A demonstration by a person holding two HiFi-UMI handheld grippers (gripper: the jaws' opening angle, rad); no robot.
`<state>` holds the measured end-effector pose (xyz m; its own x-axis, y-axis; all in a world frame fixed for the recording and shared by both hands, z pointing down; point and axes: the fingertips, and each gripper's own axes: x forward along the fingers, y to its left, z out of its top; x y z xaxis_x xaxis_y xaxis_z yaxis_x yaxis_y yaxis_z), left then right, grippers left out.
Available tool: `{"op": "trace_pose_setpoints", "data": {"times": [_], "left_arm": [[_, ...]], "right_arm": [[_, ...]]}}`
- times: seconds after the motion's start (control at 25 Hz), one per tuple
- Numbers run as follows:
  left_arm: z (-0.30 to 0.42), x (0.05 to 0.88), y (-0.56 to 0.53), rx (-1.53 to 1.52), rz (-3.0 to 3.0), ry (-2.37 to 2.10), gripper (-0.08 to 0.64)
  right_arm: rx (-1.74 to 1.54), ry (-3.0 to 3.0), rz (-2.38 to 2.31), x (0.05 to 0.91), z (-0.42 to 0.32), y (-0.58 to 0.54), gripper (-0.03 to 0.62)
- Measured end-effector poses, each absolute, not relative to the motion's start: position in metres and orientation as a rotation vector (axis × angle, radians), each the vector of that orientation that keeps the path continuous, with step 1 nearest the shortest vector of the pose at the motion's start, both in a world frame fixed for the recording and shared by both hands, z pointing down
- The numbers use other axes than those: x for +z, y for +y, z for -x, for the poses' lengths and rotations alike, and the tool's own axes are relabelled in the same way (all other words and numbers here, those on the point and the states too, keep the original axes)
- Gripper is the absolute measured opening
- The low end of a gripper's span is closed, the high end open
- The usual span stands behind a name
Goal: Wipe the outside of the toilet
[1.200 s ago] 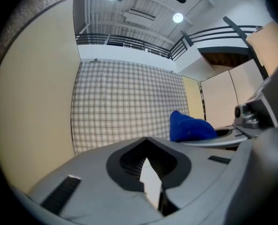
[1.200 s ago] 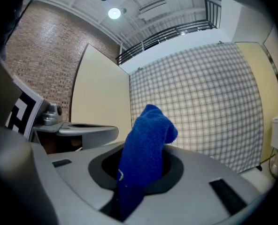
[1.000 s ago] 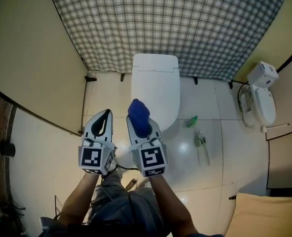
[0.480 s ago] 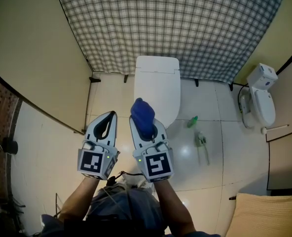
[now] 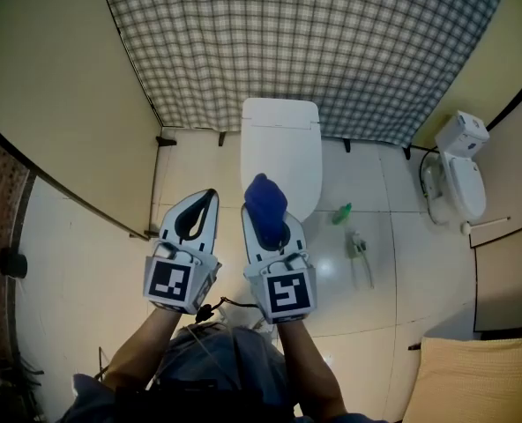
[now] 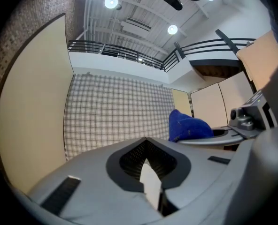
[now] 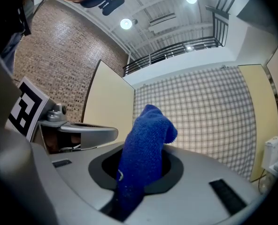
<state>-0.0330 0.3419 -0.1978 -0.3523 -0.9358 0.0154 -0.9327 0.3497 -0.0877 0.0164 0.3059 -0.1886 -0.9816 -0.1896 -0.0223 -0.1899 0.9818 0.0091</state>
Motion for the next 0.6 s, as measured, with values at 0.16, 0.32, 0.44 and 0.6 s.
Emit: {"op": "trace_pose_setpoints", "data": {"times": [0.16,0.32,0.44,0.6], "left_arm": [[0.037,-0.193,0.339,-0.107,1.782,2.561,0.017],[0.032,-0.203,0.331,-0.102,1.791,2.563,0.017],[0.064,-0.22,0.315,-0.097,1.825,2.589,0.017],[0.126,-0.244,0.291,-0.103,1.875,2.632,0.017]], "right_arm": [[0.041,3.123,0.304,-0.185,-0.014,0.305,0.071],[0.041,3.135,0.299,-0.194,-0.015,0.3,0.071],[0.007,3.166,0.316,-0.212,0.016,0.285,0.071],[-0.06,3.217,0.343,-0.234,0.076,0.261,0.071]]}}
